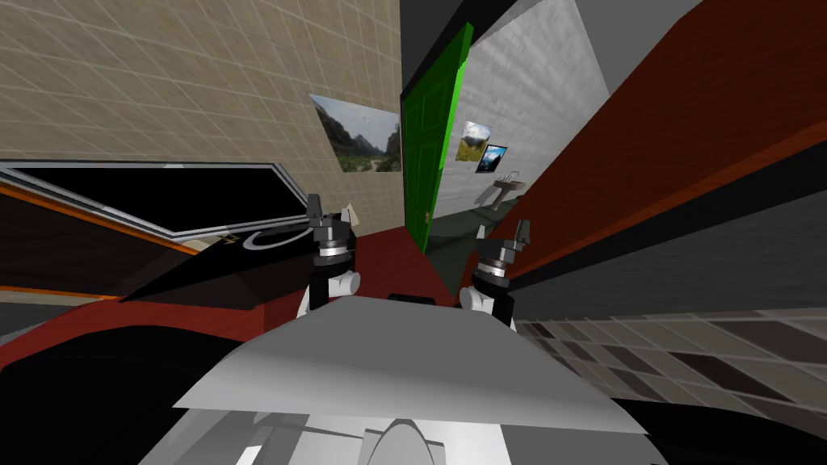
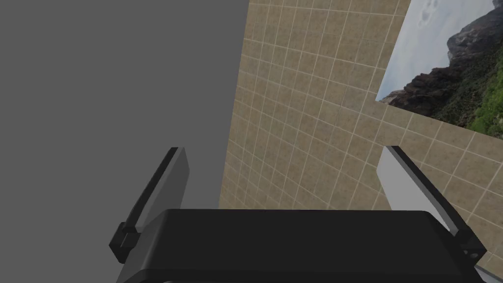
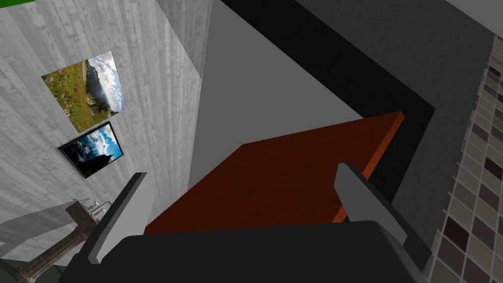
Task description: Push the door open
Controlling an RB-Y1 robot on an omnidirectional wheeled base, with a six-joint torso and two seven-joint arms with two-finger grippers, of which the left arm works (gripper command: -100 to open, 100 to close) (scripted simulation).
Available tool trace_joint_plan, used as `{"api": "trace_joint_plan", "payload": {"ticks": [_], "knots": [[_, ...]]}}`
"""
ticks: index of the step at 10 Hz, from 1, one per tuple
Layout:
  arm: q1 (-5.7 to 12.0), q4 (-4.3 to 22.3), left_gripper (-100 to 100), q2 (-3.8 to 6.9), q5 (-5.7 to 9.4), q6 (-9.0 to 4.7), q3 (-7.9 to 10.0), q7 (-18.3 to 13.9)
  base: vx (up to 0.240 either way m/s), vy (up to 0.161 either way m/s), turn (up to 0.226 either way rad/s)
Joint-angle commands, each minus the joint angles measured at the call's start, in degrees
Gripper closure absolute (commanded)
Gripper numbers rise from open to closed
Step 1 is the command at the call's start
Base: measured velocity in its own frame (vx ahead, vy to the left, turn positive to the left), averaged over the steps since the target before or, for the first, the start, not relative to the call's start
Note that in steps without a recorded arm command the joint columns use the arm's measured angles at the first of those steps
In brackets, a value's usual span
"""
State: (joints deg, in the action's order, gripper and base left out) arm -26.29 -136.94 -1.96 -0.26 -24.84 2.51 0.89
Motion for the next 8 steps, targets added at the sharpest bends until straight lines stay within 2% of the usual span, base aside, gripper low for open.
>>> {"api": "trace_joint_plan", "payload": {"ticks": [1, 5, 6, 8], "knots": [[0.56, 1.58, -100, 0.58, 0.19, -0.32, -0.58, -0.02, 0.047, 0.005, -0.067], [1.67, 4.76, -100, 1.56, 0.59, -0.97, -1.75, -0.05, 0.094, 0.029, -0.057], [2.3, 6.54, -100, 2.01, 0.81, -1.34, -2.4, -0.07, 0.089, 0.023, -0.094], [2.96, 8.41, -100, 2.48, 1.04, -1.72, -3.09, -0.09, 0.098, 0.035, -0.067]]}}
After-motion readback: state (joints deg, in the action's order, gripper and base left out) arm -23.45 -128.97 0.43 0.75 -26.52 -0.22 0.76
